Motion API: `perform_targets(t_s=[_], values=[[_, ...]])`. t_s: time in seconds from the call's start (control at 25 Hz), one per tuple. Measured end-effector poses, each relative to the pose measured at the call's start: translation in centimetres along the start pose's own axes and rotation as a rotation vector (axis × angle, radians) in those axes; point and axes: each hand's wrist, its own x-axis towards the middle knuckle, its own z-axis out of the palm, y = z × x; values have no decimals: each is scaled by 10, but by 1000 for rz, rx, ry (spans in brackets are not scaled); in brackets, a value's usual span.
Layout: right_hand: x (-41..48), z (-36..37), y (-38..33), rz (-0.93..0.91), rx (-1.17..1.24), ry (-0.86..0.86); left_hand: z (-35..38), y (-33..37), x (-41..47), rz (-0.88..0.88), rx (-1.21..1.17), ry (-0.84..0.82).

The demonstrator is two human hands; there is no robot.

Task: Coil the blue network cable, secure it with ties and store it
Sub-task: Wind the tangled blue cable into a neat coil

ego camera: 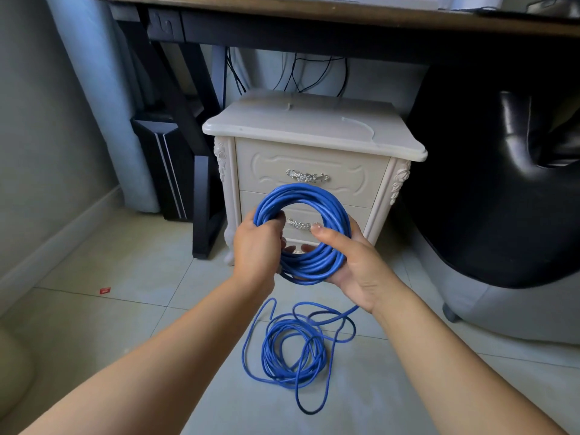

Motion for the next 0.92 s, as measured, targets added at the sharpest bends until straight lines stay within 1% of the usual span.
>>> perform_targets(t_s=[0.08,0.2,0.28,0.32,0.4,0.48,0.6,0.64,0.68,0.72,0.76,0.84,0.92], values=[[2,1,1,16,11,8,-1,-1,-3,-2,11,10],[7,3,5,-6,-156,144,-4,-2,-2,-53,41,-40],[10,4,8,-88,-285,273,-6,-1,-2,-124,23,-140],[11,2,9,-140,-333,334,-8,0,-1,-153,50,-205],[11,-2,4,-237,-415,396,-14,3,2,-138,190,-318],[7,-5,-3,-314,-596,359,-20,7,3,17,363,-390],[0,-3,-4,-380,-1019,204,-25,10,3,414,696,-462],[-2,-1,-1,-396,-1146,162,-24,9,1,516,807,-491],[-4,1,2,-399,-1228,136,-24,8,2,578,896,-508],[-5,2,2,-399,-1251,116,-23,9,0,605,955,-509],[-6,2,0,-389,-1218,95,-21,10,-2,612,978,-497],[-7,-1,-7,-341,-1023,41,-20,13,-2,616,934,-472],[-7,-9,-13,-249,-802,-34,-21,19,1,586,809,-436]])
